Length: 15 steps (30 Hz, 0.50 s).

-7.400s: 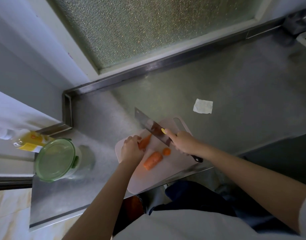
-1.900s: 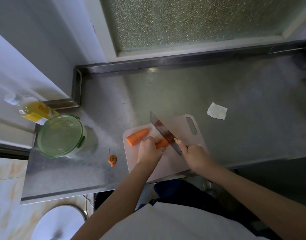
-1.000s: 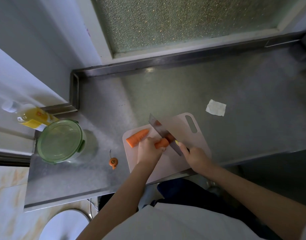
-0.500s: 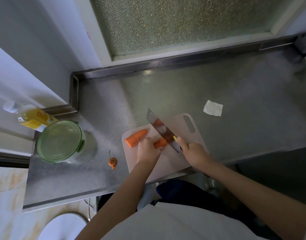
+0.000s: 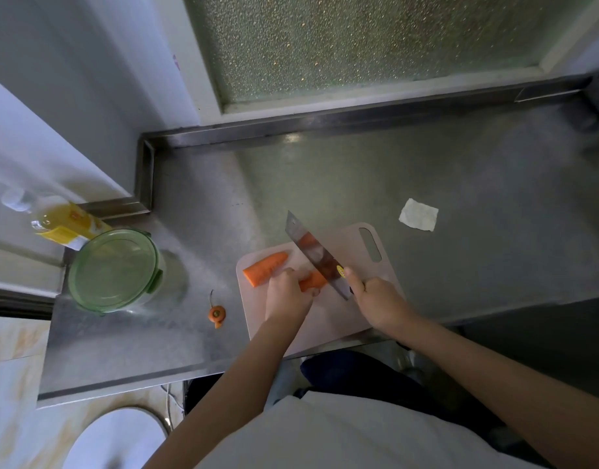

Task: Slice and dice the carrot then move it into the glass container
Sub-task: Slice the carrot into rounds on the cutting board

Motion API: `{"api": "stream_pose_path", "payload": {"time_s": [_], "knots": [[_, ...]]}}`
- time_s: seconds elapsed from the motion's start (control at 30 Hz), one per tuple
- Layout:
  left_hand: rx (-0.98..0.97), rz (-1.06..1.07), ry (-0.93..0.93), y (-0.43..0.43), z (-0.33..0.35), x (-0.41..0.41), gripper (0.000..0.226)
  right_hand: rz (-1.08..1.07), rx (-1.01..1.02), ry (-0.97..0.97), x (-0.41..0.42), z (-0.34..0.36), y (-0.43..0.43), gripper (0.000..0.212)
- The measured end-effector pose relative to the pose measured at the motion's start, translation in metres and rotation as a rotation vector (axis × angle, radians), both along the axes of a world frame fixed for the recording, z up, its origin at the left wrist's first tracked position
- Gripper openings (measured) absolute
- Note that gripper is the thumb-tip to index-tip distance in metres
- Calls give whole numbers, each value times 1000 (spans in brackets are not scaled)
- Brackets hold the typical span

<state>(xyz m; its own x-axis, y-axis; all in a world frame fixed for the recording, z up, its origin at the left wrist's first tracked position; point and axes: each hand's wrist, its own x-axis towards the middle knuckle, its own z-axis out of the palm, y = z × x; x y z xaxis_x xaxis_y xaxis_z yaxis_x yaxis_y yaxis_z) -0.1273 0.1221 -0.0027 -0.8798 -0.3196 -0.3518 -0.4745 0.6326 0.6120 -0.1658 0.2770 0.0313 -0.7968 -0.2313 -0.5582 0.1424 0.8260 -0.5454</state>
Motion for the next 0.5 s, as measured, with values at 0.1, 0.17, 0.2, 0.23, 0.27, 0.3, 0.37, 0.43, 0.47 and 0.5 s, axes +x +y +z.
{"api": "stream_pose_path", "payload": {"time_s": [0.1, 0.17, 0.2, 0.23, 0.27, 0.3, 0.37, 0.43, 0.47, 0.5], "knots": [[-22, -6, 13, 2, -1, 1, 23, 19, 45, 6, -3, -1, -4, 69], [-37, -8, 30, 3, -1, 1, 21, 26, 51, 5, -4, -1, -6, 71], [-43, -4, 34, 4, -1, 1, 19, 31, 52, 1, -4, -3, -8, 72], [-43, 5, 32, 4, -1, 2, 17, 36, 55, 2, -5, -5, -11, 72], [-40, 11, 29, 4, -2, 2, 16, 38, 59, 5, -6, -8, -15, 72], [-36, 15, 28, 5, -2, 2, 14, 37, 58, 9, -7, -11, -18, 71], [-26, 7, 34, 5, -3, 1, 13, 54, 43, 7, -10, -14, -21, 65], [-32, -3, 38, 4, -5, 1, 12, 62, -13, -38, -11, -11, -20, 60], [-46, -9, 36, 4, -5, 0, 12, 60, -39, -61, -12, -9, -19, 60], [-57, -10, 32, 3, -6, 0, 11, 65, -49, -72, -13, -6, -18, 63]]}}
